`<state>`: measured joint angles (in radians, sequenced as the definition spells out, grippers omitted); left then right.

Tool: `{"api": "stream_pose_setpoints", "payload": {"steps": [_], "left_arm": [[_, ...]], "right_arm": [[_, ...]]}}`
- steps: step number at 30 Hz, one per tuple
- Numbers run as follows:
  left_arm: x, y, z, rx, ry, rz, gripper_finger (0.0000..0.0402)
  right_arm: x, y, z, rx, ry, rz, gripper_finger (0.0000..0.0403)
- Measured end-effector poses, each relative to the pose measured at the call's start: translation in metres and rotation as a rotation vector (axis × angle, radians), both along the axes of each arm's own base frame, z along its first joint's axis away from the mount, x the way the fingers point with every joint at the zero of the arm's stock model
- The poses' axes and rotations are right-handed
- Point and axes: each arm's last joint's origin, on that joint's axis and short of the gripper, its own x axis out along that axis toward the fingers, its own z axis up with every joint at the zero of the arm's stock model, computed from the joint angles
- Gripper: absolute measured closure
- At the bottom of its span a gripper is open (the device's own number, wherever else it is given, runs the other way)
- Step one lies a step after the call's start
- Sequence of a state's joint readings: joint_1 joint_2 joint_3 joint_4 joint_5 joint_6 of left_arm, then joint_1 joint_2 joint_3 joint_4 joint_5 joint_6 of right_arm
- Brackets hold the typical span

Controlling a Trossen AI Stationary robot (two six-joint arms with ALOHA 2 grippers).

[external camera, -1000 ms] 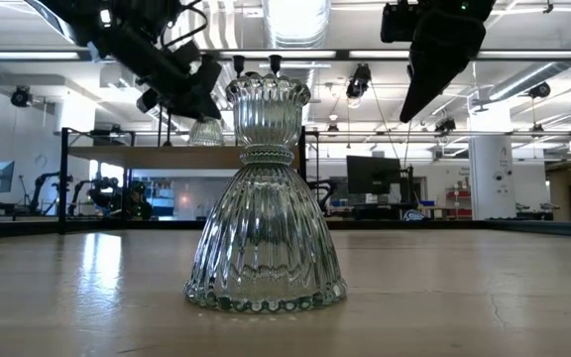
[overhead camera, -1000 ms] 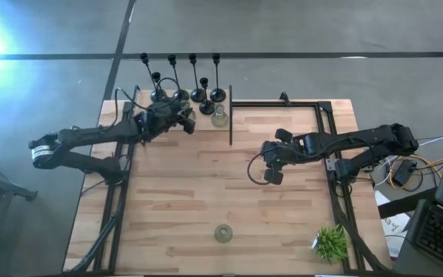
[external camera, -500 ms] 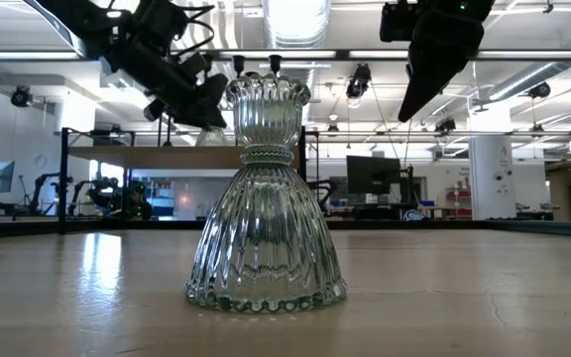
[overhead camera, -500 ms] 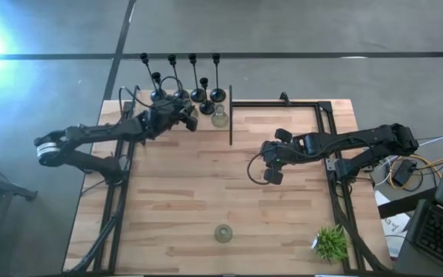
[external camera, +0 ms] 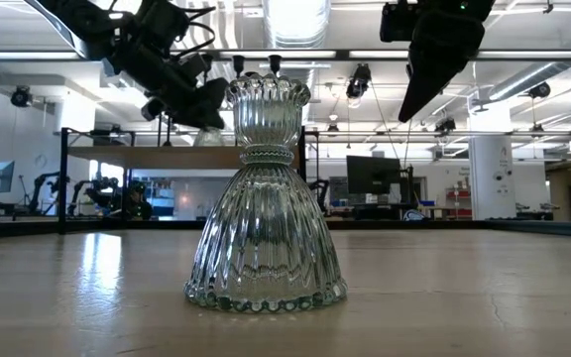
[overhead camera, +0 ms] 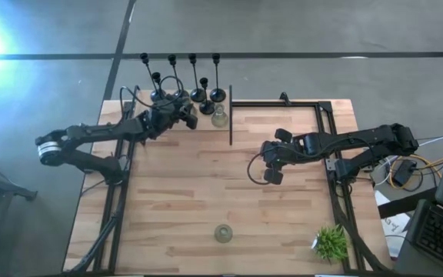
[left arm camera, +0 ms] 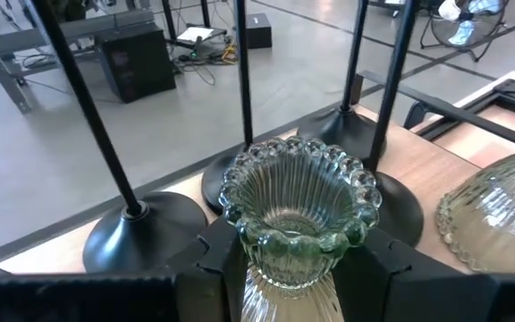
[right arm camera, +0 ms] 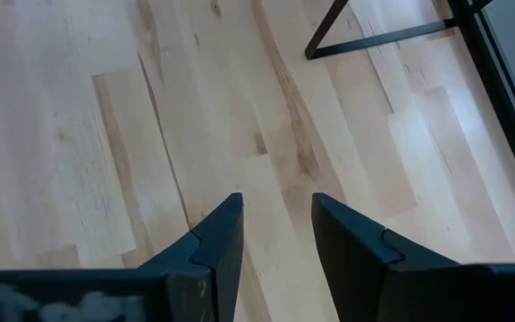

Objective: Pick & Place candle stick holders
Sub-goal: Put the green candleholder on the shelf

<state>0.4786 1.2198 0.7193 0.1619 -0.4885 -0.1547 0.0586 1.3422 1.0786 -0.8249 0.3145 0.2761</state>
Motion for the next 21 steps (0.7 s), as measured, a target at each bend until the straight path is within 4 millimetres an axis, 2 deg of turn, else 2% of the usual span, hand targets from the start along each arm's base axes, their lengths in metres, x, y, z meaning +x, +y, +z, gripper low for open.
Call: {"api": "stream_pose_setpoints", "payload": {"steps": [9,17,21], "left_arm": [[-0.0018,0.0032,-0.0004,-0.005,0.001,0.001,0.0275],[-0.0029,0.0049,-0.0008,-0.009,0.001,0.001,0.0275],[-0.0030,0.0048,-0.0018,-0.011,0.009,-0.002,0.0234]], "right_arm": [[0.0000,0.0000,0.0000,0.000,0.000,-0.001,0.0286],[0.0000,0.0000,0.0000,0.001,0.000,0.000,0.0278],[0.0000,0.0000,0.0000,0.001,0.000,-0.001,0.0273]]}}
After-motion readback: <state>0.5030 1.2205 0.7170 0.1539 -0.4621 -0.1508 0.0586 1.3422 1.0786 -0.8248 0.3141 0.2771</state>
